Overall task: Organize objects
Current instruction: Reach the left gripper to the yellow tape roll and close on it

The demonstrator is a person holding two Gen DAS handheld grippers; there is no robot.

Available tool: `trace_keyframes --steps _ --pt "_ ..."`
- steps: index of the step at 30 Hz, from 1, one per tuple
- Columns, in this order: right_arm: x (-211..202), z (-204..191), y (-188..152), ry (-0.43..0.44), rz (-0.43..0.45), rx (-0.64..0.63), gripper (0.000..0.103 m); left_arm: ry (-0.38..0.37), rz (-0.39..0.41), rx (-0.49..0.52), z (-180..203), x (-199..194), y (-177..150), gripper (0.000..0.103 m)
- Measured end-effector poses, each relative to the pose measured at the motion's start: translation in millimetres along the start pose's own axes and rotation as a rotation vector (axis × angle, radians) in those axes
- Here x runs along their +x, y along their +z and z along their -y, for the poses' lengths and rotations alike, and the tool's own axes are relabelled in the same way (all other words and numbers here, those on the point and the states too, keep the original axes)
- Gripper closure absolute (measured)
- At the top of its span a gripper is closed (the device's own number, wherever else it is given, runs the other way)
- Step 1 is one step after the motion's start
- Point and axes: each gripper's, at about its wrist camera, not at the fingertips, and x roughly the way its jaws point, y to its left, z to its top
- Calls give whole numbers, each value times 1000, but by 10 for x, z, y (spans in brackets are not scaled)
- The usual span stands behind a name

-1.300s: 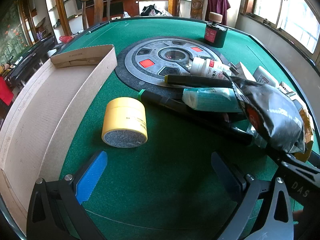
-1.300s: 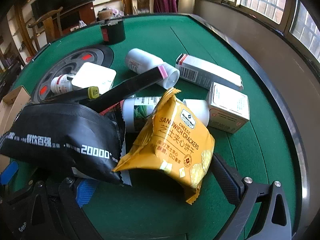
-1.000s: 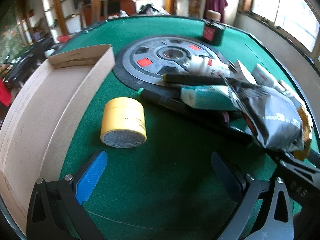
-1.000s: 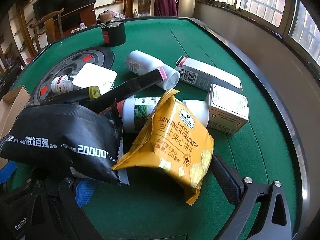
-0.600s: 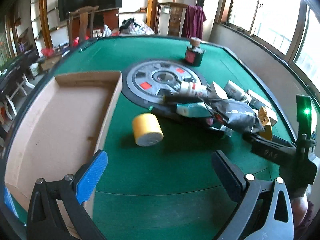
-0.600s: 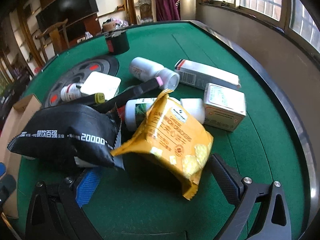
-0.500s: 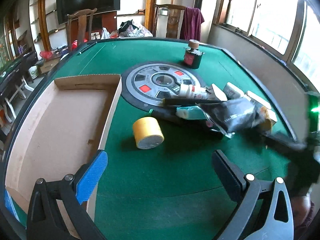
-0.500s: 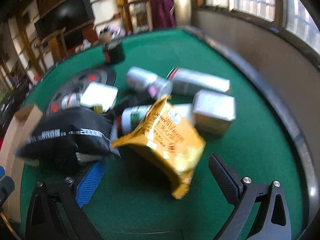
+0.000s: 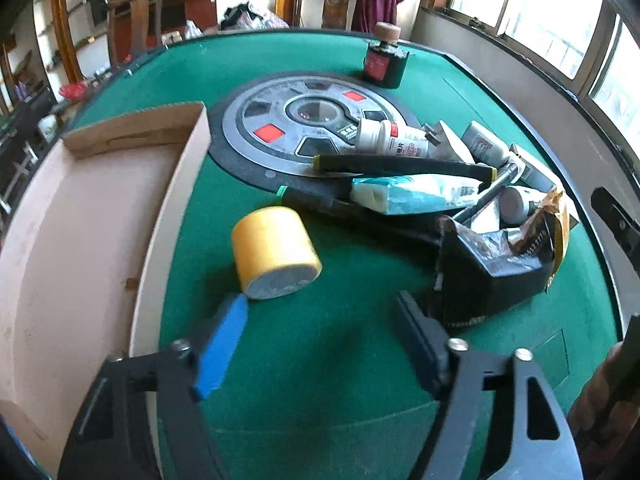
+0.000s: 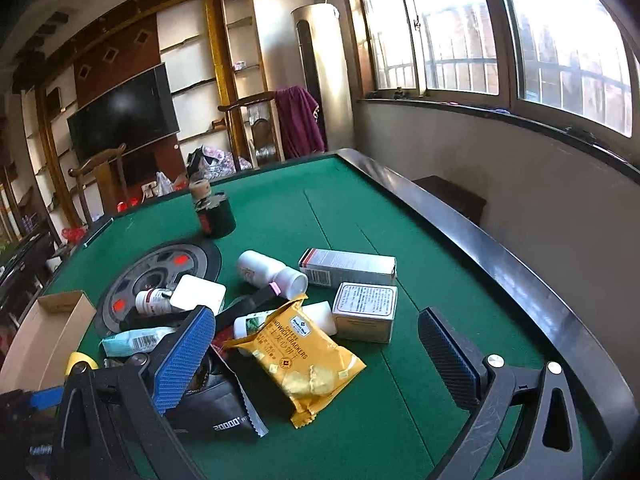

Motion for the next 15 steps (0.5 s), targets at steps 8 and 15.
trace_keyframes --steps 8,15 --pt "119 -3 -41 20 -59 11 0 -18 -3 -21 -89 59 115 57" --pt "167 -14 -56 24 -85 5 0 62 14 169 95 128 241 47"
